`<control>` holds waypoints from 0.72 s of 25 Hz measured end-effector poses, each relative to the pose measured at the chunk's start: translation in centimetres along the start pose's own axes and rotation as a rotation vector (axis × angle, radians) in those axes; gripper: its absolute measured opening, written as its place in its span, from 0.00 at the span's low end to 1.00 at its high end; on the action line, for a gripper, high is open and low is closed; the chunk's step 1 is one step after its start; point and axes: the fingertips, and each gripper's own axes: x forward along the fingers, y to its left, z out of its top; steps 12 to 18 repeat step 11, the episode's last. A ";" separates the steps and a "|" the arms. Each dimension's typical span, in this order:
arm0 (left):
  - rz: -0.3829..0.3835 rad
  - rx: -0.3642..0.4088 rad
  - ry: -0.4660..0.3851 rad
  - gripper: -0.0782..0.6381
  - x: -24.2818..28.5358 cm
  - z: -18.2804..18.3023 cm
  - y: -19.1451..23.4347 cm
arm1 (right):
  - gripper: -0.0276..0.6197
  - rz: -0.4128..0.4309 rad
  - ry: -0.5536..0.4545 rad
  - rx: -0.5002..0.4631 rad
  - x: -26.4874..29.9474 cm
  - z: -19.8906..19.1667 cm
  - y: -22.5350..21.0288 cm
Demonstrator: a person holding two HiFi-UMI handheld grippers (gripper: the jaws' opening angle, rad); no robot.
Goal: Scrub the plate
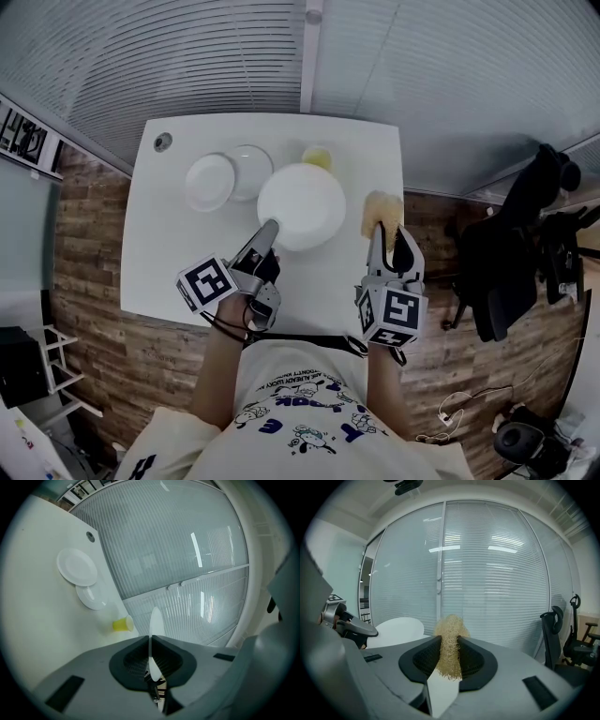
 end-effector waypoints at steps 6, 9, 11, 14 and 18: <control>-0.018 -0.004 -0.004 0.15 0.2 0.1 -0.2 | 0.18 -0.003 0.005 0.002 0.0 -0.1 -0.1; -0.019 -0.001 -0.004 0.15 0.3 0.2 -0.3 | 0.18 -0.005 0.004 0.006 0.0 0.0 -0.2; -0.019 0.000 -0.003 0.15 0.3 0.2 -0.3 | 0.18 -0.005 0.004 0.009 0.1 0.1 -0.3; -0.019 0.000 -0.003 0.15 0.3 0.2 -0.3 | 0.18 -0.005 0.004 0.009 0.1 0.1 -0.3; -0.019 0.000 -0.003 0.15 0.3 0.2 -0.3 | 0.18 -0.005 0.004 0.009 0.1 0.1 -0.3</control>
